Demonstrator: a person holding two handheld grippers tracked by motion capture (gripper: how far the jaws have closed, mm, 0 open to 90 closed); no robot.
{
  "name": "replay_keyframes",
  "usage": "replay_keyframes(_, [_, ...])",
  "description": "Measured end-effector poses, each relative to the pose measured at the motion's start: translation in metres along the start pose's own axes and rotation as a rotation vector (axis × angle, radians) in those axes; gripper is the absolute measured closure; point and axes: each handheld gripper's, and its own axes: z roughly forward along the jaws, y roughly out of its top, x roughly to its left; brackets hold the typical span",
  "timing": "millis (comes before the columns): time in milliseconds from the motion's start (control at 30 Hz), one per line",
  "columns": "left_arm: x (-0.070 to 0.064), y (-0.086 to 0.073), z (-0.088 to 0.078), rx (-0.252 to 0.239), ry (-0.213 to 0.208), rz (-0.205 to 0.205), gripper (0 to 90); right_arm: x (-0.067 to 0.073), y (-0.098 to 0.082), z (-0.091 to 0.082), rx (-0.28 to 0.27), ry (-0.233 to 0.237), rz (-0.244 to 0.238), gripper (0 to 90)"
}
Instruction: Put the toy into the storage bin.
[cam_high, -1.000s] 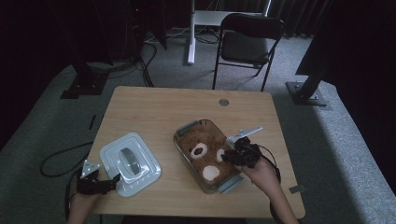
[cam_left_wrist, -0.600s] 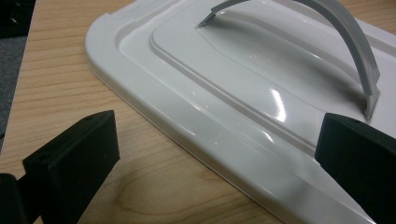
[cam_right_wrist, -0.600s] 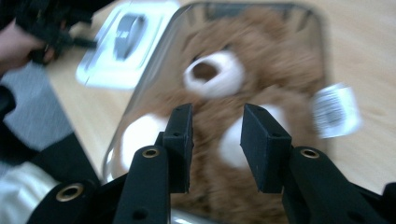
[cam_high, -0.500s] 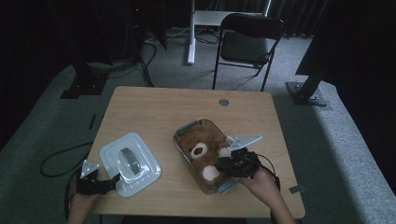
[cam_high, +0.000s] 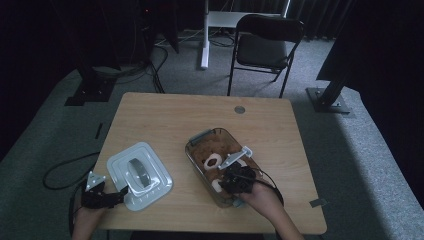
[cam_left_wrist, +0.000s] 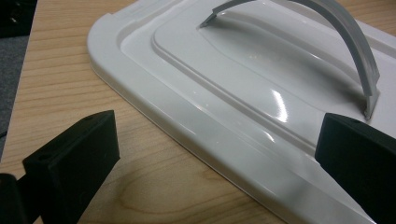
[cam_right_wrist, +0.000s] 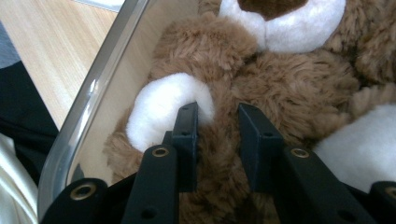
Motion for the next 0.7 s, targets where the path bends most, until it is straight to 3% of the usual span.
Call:
replay_keyframes(67, [0.000, 0.000, 0.000, 0.000, 0.000, 0.000, 0.6, -0.002, -0.001, -0.002, -0.022, 0.021, 0.023, 67.2])
replay_keyframes(100, [0.000, 0.000, 0.000, -0.002, -0.001, -0.001, 0.6, -0.007, -0.004, -0.008, -0.064, 0.070, 0.039, 67.0])
replay_keyframes(133, [0.000, 0.000, 0.000, -0.002, -0.001, -0.001, 0.6, -0.007, -0.004, -0.008, -0.064, 0.070, 0.039, 67.0])
replay_keyframes(167, [0.000, 0.000, 0.000, -0.001, -0.001, -0.004, 0.6, -0.013, -0.007, -0.022, -0.113, 0.109, 0.058, 65.6])
replay_keyframes(200, [0.001, 0.000, 0.000, 0.000, 0.001, -0.005, 0.6, -0.013, -0.007, -0.022, -0.113, 0.109, 0.058, 65.6])
replay_keyframes(233, [0.001, 0.000, 0.000, 0.001, -0.001, -0.006, 0.6, -0.019, -0.010, -0.040, -0.186, 0.138, 0.084, 65.2])
replay_keyframes(267, [0.001, 0.000, 0.000, 0.001, -0.001, -0.006, 0.6, -0.019, -0.010, -0.040, -0.186, 0.138, 0.084, 65.2])
replay_keyframes(300, [0.001, 0.000, 0.001, 0.002, 0.001, -0.004, 0.6, -0.026, -0.013, -0.060, -0.244, 0.103, 0.108, 65.4])
replay_keyframes(333, [0.001, 0.000, 0.000, 0.003, 0.000, -0.001, 0.6, -0.026, -0.013, -0.060, -0.244, 0.103, 0.108, 65.4])
replay_keyframes(367, [0.000, 0.000, 0.000, 0.003, 0.000, 0.000, 0.6, -0.034, -0.016, -0.074, -0.269, 0.046, 0.133, 67.9])
replay_keyframes(533, [0.000, 0.000, 0.000, 0.002, 0.002, -0.003, 0.6, -0.051, -0.023, -0.076, -0.240, -0.013, 0.172, 70.9])
replay_keyframes(567, [0.000, 0.000, 0.001, 0.003, 0.002, -0.005, 0.6, -0.056, -0.023, -0.066, -0.181, -0.094, 0.168, 71.6])
replay_keyframes(600, [0.000, 0.000, 0.001, 0.003, 0.002, -0.005, 0.6, -0.056, -0.023, -0.066, -0.181, -0.094, 0.168, 71.6])
replay_keyframes(700, [0.000, 0.000, 0.001, 0.003, 0.002, -0.001, 0.6, -0.062, -0.022, -0.044, -0.151, -0.058, 0.185, 72.7])
